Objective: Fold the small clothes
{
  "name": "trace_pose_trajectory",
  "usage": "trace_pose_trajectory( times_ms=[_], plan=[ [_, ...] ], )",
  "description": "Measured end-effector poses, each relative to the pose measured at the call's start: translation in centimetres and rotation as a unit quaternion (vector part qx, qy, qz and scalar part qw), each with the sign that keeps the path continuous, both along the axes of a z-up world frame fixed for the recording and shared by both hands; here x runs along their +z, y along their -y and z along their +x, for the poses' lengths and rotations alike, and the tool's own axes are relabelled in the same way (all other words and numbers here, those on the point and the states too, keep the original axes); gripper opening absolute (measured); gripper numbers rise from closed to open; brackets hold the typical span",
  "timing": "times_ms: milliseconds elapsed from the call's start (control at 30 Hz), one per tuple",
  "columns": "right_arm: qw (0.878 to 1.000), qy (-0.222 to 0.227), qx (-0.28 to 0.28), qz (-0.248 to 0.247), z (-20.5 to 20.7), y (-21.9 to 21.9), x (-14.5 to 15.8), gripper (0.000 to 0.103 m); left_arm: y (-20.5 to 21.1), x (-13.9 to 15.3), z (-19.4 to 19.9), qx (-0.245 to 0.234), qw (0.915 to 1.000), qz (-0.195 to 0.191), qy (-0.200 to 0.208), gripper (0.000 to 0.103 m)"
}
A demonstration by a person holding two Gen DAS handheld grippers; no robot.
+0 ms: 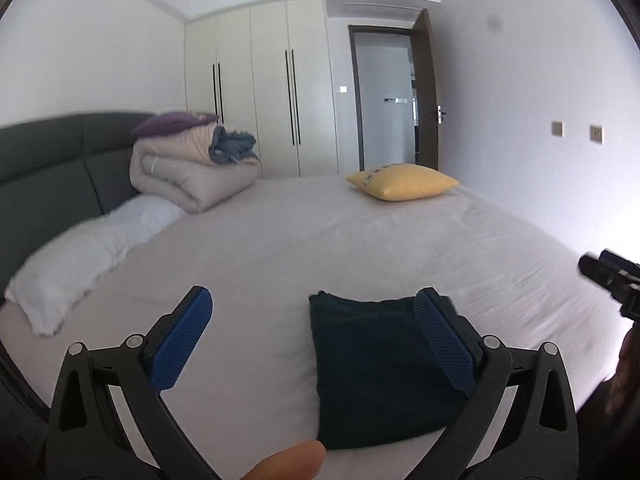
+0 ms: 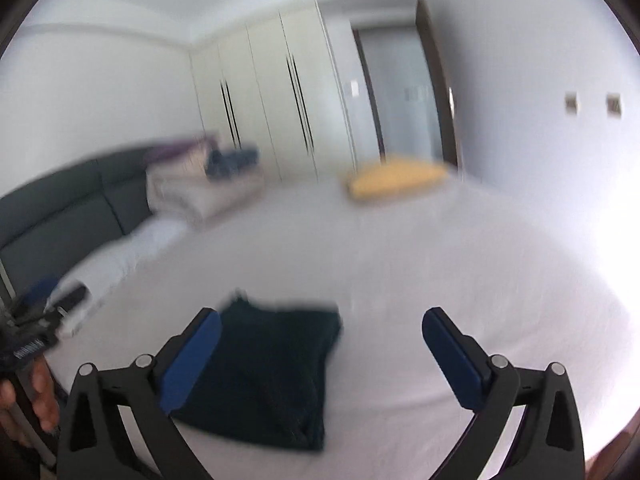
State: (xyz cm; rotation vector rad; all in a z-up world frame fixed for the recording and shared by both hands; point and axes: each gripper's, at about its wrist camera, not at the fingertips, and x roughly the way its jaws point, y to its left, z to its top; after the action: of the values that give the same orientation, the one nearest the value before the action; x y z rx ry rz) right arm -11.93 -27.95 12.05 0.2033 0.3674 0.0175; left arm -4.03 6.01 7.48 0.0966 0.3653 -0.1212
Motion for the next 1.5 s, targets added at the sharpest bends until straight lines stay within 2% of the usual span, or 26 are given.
trace_pose_trajectory(
  times_ms=[33, 67, 133, 200, 233, 300, 333, 400, 467, 567, 867, 1500],
  plan=[
    [1.0, 0.025, -0.009, -0.012, -0.7, -0.6, 0.8, 0.103, -0.2, 0.0, 0.0, 0.003, 0.9998, -0.005, -0.018, 0.103],
    [0.999, 0.028, -0.014, -0.025, -0.9, -1.3, 1.3, 0.103, -0.3, -0.1, 0.0, 0.007, 0.999, -0.007, -0.043, 0.103],
    [0.999, 0.009, -0.006, -0.04, -0.9, -2.4, 1.8, 0.103, -0.5, -0.8, 0.4, -0.001, 0.9949, -0.017, -0.1, 0.103],
    [0.998, -0.05, 0.015, -0.046, -0.1, -3.3, 1.8, 0.103, -0.5, -1.7, 0.9, -0.005, 0.9875, -0.031, -0.154, 0.103],
    [0.994, -0.096, 0.014, -0.041, 0.8, -3.5, 1.5, 0.103, -0.4, -2.5, 1.5, -0.004, 0.9831, -0.038, -0.179, 0.103],
    [0.987, -0.158, 0.01, -0.009, 2.0, -3.3, 0.9, 0.103, -0.2, -3.8, 2.6, -0.007, 0.9751, -0.056, -0.215, 0.103],
    [0.981, -0.192, 0.013, 0.022, 2.7, -3.0, 0.4, 0.103, -0.1, -4.4, 2.9, -0.007, 0.9719, -0.059, -0.228, 0.103],
    [0.976, -0.212, 0.021, 0.054, 2.9, -3.0, 0.0, 0.103, 0.2, -5.0, 3.2, 0.0, 0.9663, -0.052, -0.252, 0.103],
    [0.975, -0.221, 0.014, 0.031, 3.2, -3.6, 0.0, 0.103, 0.3, -5.4, 3.4, -0.002, 0.961, -0.06, -0.27, 0.103],
    [0.973, -0.232, 0.017, -0.008, 4.2, -4.7, 0.0, 0.103, 0.3, -6.4, 4.5, 0.003, 0.959, -0.058, -0.277, 0.103],
    [0.963, -0.266, 0.013, -0.029, 5.4, -5.1, -1.3, 0.103, 0.2, -8.0, 7.9, 0.021, 0.9553, -0.043, -0.292, 0.103],
    [0.956, -0.29, 0.017, -0.03, 5.9, -4.6, -2.8, 0.103, 0.7, -9.0, 9.1, 0.029, 0.957, -0.022, -0.288, 0.103]
  ],
)
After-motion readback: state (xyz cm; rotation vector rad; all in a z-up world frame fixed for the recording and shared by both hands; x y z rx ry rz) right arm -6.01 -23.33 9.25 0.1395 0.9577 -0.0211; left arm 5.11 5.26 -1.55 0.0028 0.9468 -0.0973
